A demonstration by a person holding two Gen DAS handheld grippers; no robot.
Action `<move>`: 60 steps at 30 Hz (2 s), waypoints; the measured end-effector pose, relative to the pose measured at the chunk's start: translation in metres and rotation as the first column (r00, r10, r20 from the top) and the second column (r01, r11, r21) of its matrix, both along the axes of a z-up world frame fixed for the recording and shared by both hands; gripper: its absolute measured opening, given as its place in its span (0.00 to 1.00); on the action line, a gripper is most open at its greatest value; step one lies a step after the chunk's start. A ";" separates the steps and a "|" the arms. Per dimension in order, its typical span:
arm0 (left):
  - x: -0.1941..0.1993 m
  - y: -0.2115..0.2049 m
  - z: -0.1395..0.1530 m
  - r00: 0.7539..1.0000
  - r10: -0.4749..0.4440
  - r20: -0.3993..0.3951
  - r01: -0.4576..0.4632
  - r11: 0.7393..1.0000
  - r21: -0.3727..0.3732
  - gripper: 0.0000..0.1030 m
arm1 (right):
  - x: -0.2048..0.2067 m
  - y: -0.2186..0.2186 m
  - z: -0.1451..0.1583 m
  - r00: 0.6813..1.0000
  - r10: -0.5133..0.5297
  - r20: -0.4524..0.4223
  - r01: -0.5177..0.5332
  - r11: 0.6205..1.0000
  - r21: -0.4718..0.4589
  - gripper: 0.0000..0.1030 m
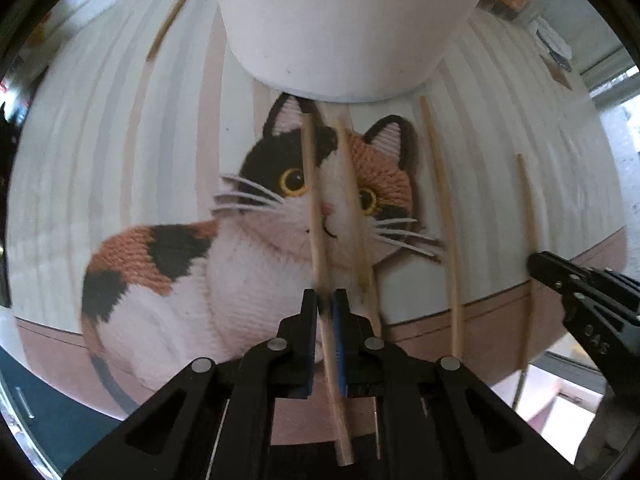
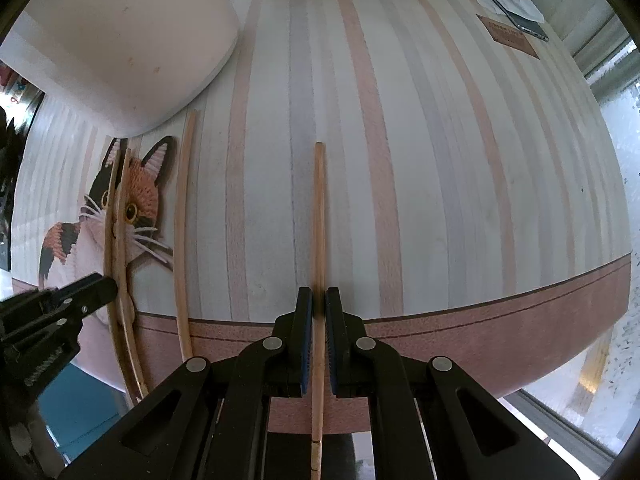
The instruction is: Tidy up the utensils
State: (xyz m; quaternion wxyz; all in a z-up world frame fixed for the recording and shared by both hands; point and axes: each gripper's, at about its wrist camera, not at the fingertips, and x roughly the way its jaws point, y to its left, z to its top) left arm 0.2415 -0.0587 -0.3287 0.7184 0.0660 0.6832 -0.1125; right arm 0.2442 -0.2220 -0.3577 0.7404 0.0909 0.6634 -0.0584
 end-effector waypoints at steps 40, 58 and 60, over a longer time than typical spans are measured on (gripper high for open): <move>0.020 0.047 0.045 0.969 0.194 0.152 -0.185 0.980 -0.067 0.04 | 0.003 0.015 -0.001 1.000 -0.008 0.014 0.008 1.000 -0.026 0.07; 0.015 0.112 0.230 0.763 0.409 0.500 -0.276 0.906 -0.321 0.04 | 0.011 -0.011 0.140 0.897 -0.158 0.412 0.126 0.987 0.104 0.06; 0.011 0.121 0.253 0.736 0.443 0.511 -0.272 0.886 -0.377 0.04 | 0.015 -0.011 0.158 0.877 -0.178 0.447 0.132 0.982 0.132 0.06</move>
